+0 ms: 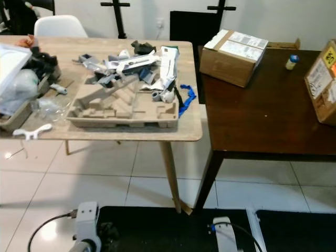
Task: Picking trash to rubbish bin
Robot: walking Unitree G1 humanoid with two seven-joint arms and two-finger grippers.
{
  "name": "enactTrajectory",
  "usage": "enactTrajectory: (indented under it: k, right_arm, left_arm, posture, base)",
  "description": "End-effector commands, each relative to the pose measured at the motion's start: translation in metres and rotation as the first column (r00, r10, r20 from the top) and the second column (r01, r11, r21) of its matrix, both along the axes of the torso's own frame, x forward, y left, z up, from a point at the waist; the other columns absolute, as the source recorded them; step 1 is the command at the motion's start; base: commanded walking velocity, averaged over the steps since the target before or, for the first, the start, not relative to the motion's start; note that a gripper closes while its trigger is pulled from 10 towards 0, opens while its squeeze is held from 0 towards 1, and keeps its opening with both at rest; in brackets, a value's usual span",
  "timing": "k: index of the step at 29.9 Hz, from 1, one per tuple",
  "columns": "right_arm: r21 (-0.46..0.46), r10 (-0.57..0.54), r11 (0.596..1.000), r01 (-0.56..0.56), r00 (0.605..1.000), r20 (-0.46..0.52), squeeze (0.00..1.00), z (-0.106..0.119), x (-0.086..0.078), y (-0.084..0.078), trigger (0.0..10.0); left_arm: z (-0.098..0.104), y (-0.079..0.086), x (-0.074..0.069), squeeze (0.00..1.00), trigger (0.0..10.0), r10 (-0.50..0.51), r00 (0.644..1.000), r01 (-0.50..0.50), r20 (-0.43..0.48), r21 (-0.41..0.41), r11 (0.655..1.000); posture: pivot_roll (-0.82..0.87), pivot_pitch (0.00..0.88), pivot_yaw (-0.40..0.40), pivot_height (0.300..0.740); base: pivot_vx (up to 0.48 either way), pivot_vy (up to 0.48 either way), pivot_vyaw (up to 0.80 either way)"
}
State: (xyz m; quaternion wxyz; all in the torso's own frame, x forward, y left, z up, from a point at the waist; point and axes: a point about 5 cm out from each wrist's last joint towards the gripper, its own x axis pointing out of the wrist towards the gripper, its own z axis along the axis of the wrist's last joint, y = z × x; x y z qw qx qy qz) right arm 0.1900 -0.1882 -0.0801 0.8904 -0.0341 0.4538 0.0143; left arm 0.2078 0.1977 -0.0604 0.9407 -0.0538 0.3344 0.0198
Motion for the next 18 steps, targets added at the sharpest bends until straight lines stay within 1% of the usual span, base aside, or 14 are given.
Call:
enactTrajectory:
  k: [1,9,12,14,18]
  right_arm:
    - [-0.005,-0.017,1.000,0.017,0.999,-0.038,0.00,-0.006,-0.012,-0.003,10.0]
    - [-0.012,-0.045,0.999,0.044,0.998,-0.041,0.00,-0.006,-0.013,-0.007,10.0]
    - [-0.014,-0.054,0.998,0.054,0.998,-0.044,0.00,-0.006,-0.014,-0.008,10.0]
    - [-0.012,-0.064,0.998,0.063,0.997,-0.045,0.00,-0.006,-0.015,-0.008,10.0]
    - [-0.012,-0.069,0.998,0.068,0.997,-0.045,0.00,-0.007,-0.015,-0.009,10.0]
  left_arm:
    - [-0.003,0.001,-0.006,0.00,10.0,-0.026,1.000,0.026,-0.016,0.016,1.000]
    - [-0.002,-0.003,-0.003,0.00,10.0,-0.022,1.000,0.022,-0.010,-0.005,1.000]
    - [-0.003,-0.007,-0.002,0.00,10.0,-0.034,0.999,0.033,-0.015,-0.013,0.999]
    - [-0.004,-0.012,-0.002,0.00,10.0,-0.067,0.997,0.066,-0.028,-0.022,0.998]
    - [-0.004,-0.013,-0.002,0.00,10.0,-0.090,0.996,0.089,-0.029,-0.020,0.996]
  posture:
    - [-0.03,0.100,0.008,0.740]
    - [-0.04,0.086,0.017,0.740]
    - [-0.04,0.082,0.022,0.740]
    - [-0.04,0.074,0.025,0.740]
    - [-0.04,0.066,0.024,0.740]
  base:
    - [0.000,0.000,-0.80]
    - [0.000,0.000,-0.80]
    - [0.000,0.000,-0.80]
    - [0.000,0.000,-0.80]
    - [0.000,0.000,-0.80]
